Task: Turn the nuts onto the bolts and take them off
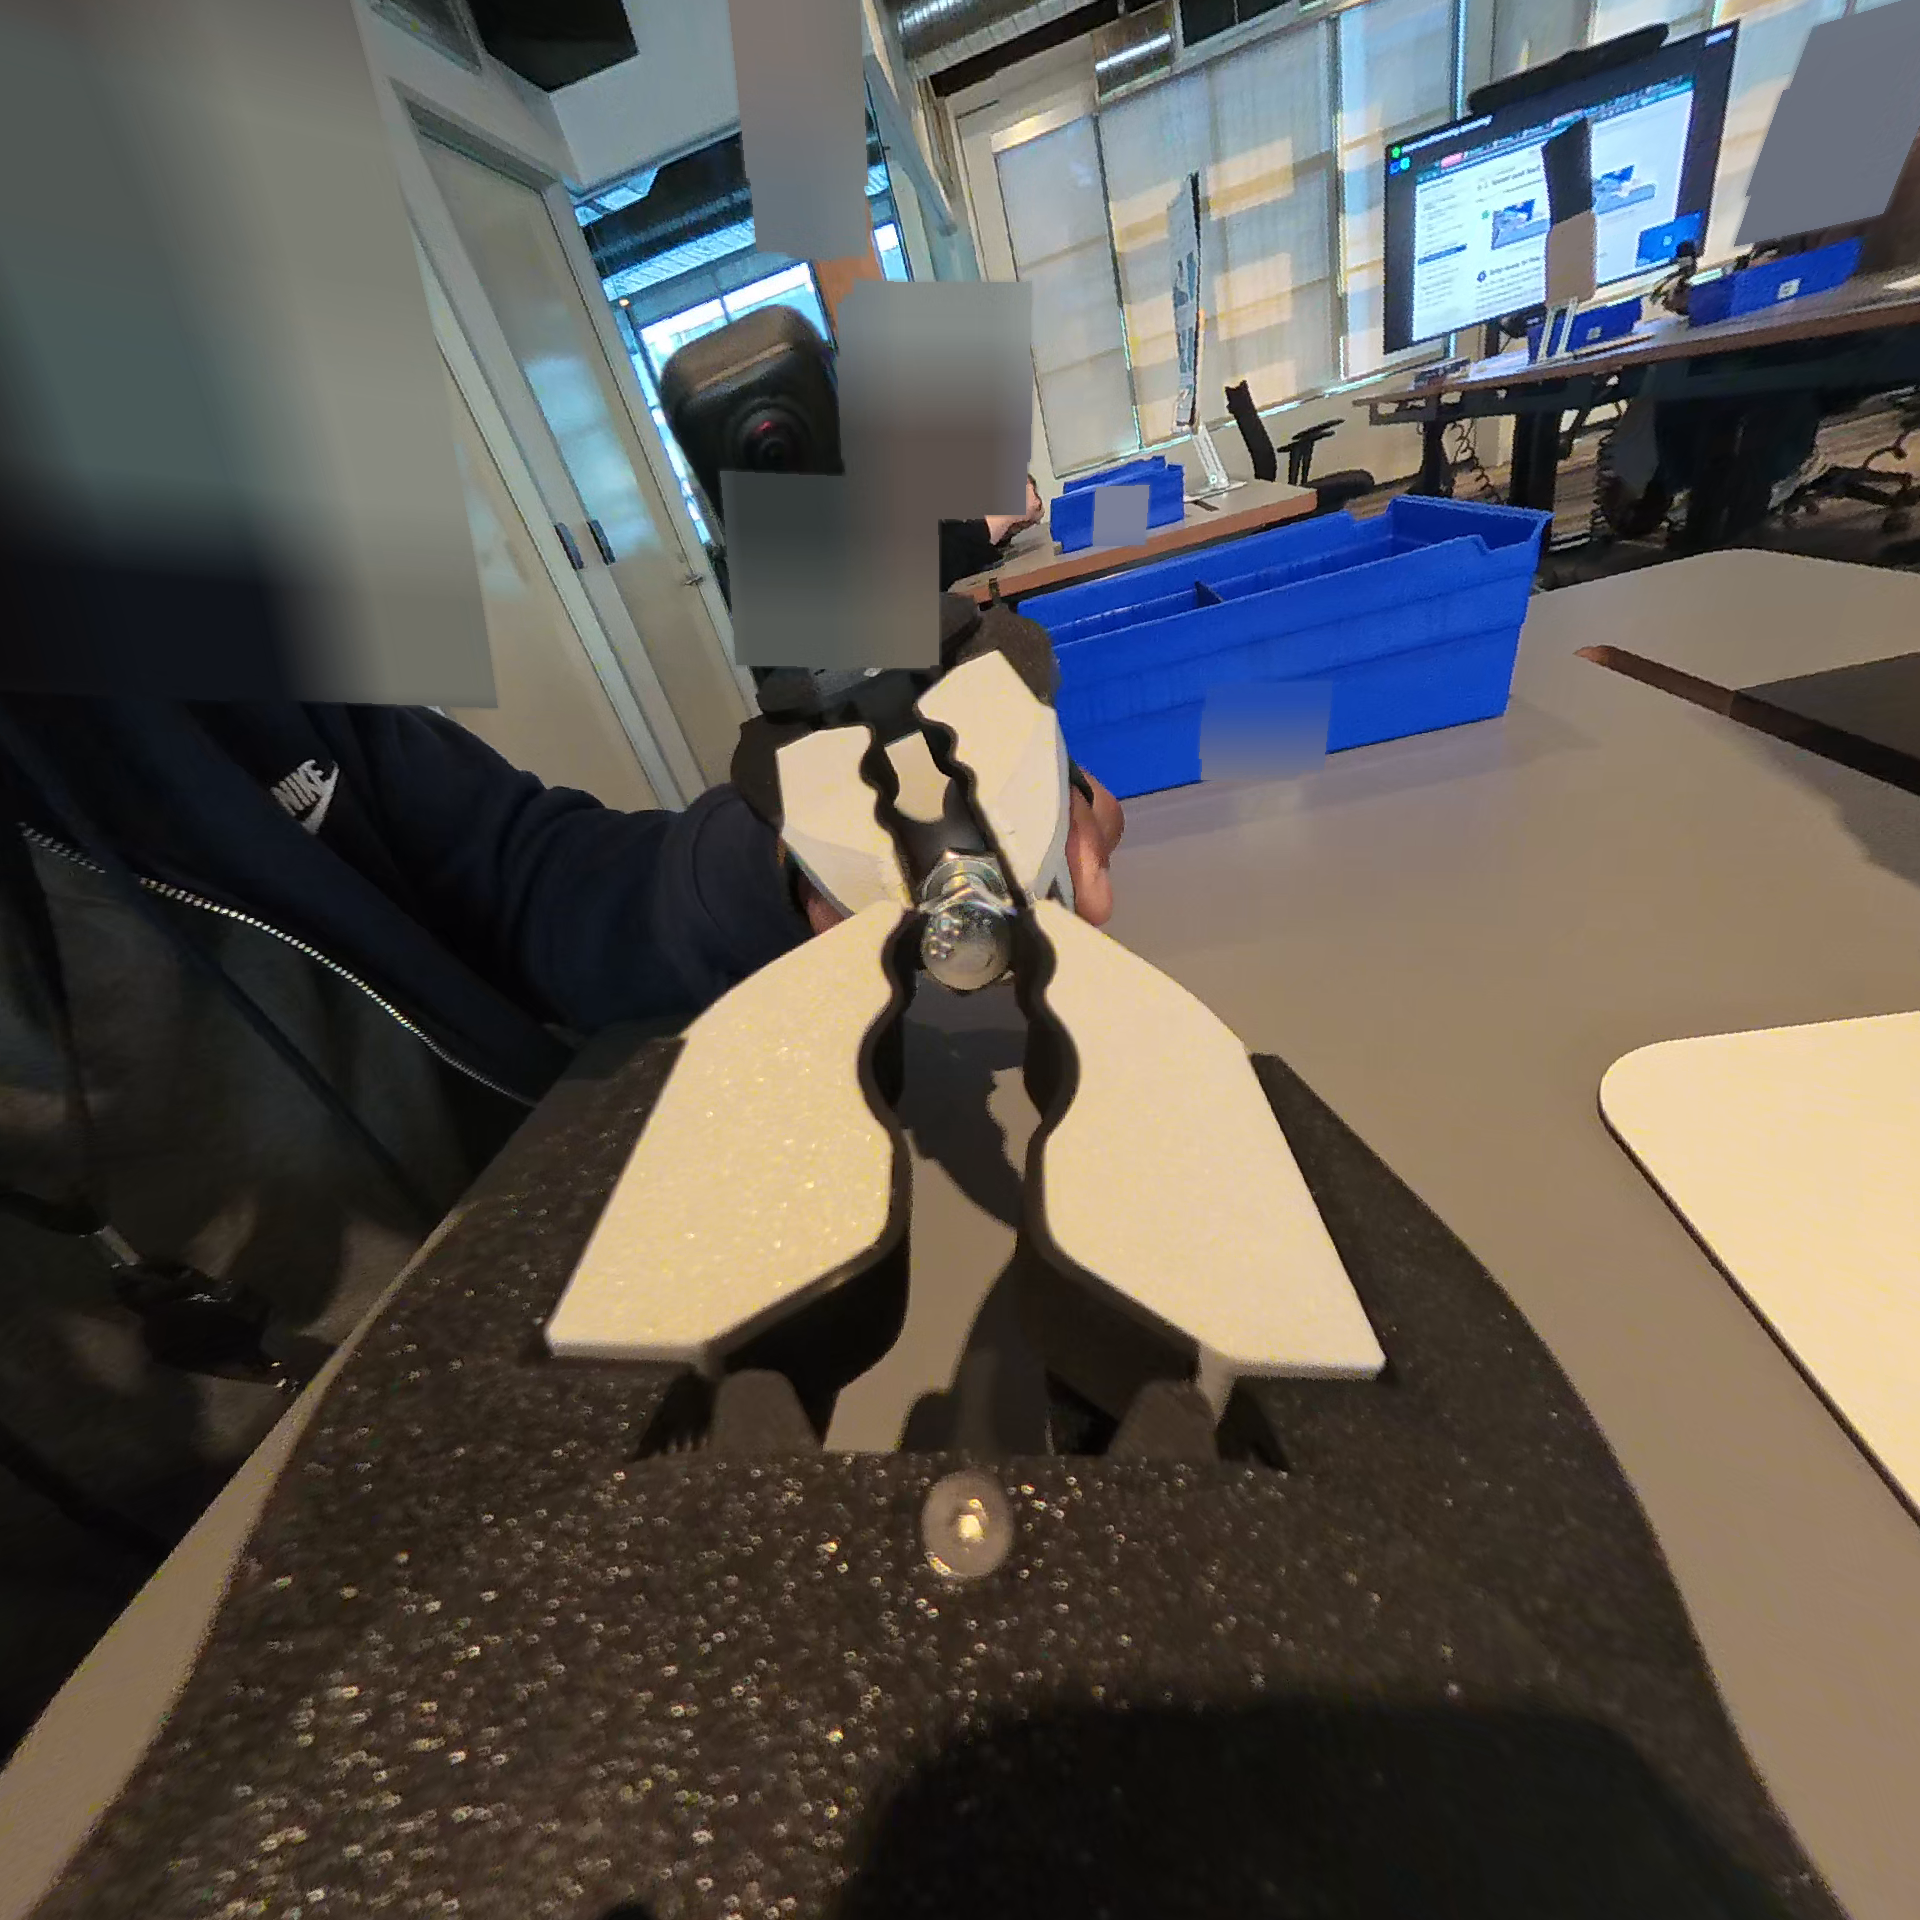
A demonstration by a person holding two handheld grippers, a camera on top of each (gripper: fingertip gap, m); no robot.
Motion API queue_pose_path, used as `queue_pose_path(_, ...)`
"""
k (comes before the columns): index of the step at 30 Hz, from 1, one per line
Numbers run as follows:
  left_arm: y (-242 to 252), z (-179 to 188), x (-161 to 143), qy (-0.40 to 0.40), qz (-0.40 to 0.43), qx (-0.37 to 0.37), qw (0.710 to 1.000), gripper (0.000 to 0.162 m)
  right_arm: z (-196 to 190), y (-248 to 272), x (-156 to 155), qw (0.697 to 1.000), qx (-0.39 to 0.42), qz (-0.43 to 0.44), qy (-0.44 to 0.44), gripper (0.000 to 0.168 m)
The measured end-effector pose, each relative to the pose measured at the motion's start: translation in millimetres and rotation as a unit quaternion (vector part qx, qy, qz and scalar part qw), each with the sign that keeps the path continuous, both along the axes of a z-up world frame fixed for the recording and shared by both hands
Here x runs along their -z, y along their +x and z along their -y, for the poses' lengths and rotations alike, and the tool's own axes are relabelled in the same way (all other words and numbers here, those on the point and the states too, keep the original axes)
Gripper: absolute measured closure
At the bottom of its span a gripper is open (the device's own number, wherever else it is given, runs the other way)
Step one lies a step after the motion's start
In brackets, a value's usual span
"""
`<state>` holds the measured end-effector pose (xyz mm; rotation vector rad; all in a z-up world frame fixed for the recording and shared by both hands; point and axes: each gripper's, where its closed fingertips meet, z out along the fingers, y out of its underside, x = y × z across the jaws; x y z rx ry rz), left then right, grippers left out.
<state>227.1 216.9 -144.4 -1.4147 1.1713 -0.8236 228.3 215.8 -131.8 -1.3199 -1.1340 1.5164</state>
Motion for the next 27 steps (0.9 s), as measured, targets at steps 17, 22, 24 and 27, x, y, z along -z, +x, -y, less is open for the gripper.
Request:
queue_pose_path(17, -5.2, -9.5, -22.0, -0.293, 0.244, 0.068, 0.922, 0.123, -11.5, 6.0, -13.1, 0.994, 0.065, -0.076, 0.032, 0.152)
queue_pose_path(22, 1.5, -8.0, -17.7, -0.300, 0.239, 0.063, 0.922, 0.125, -8.7, 1.7, -9.3, 0.995, 0.064, -0.067, 0.044, 0.152)
queue_pose_path(24, 2.4, -7.3, -17.1, -0.292, 0.235, 0.059, 0.925, 0.134, -7.8, 0.3, -8.6, 0.995, 0.063, -0.064, 0.045, 0.152)
queue_pose_path(27, 1.9, -7.1, -15.8, -0.263, 0.220, 0.051, 0.938, 0.144, -7.7, -0.5, -8.1, 0.995, 0.062, -0.065, 0.041, 0.152)
